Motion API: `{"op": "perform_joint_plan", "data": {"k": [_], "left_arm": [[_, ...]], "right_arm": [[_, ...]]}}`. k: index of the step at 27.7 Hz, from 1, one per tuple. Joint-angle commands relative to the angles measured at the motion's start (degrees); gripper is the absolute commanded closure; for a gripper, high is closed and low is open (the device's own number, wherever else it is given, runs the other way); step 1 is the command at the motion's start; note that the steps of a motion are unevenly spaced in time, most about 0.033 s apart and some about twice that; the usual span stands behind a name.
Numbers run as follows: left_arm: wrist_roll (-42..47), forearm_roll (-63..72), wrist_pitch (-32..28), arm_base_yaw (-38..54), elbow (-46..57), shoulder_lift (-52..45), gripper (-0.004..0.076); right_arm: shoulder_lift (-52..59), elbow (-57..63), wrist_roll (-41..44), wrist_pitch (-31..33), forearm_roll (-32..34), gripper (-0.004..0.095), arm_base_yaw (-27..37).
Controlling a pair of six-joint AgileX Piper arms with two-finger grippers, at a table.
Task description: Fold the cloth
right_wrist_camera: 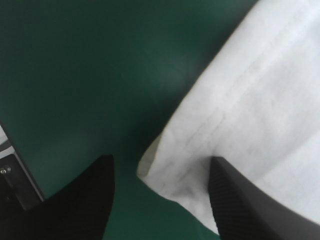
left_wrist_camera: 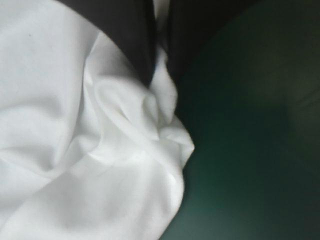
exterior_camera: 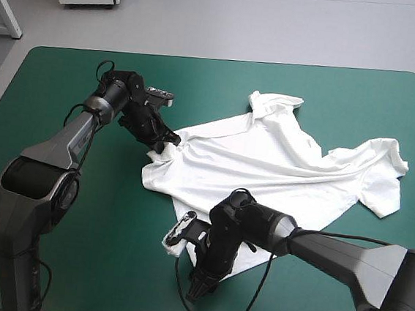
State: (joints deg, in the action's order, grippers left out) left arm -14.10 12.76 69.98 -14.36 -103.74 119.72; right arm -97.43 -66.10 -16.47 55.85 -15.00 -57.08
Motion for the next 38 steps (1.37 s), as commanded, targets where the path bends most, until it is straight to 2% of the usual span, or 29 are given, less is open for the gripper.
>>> {"op": "perform_joint_plan", "data": {"k": [1, 3, 4, 6, 13, 19, 25, 32, 38], "left_arm": [[0.46, 0.98, 0.77, -0.29, -1.71, -4.14, 0.0733], [0.46, 1.10, 0.99, -0.29, -1.71, -4.14, 0.0733], [0.46, 1.10, 1.16, -0.29, -1.71, -4.14, 0.0733], [0.46, 1.18, 1.16, -0.29, -1.71, -4.65, 0.0733], [0.46, 1.18, 1.16, -0.29, -1.71, -6.38, 0.0733], [0.46, 1.31, 2.21, -0.29, -1.71, -8.55, 0.0733], [0.46, 1.34, 3.41, -0.29, -1.71, -11.27, 0.0733], [0.46, 1.45, 3.56, -0.29, -1.71, -18.20, 0.0733], [0.80, 2.50, 3.69, -0.29, -1.71, -27.84, 0.0733]], "right_arm": [[-0.14, -0.78, 0.12, -0.35, -0.30, 0.0424, -2.24], [-0.56, -0.78, 0.23, -0.35, -0.19, 0.0608, -2.61], [-0.77, -0.78, 0.23, -0.16, 0.77, 0.0751, -2.61], [-0.89, -0.78, 0.54, 0.01, 2.77, 0.0921, -2.61], [-0.89, -0.78, 4.60, -0.21, 9.74, 0.0919, -2.61], [-0.54, -1.72, 4.77, 3.56, 11.29, 0.0919, -2.51], [2.12, -5.12, 8.46, 7.50, 18.76, 0.0920, -1.81], [9.05, -11.60, 12.91, 13.94, 25.87, 0.0927, 6.29], [18.87, -18.83, 15.32, 13.96, 27.46, 0.0927, 15.40]]}}
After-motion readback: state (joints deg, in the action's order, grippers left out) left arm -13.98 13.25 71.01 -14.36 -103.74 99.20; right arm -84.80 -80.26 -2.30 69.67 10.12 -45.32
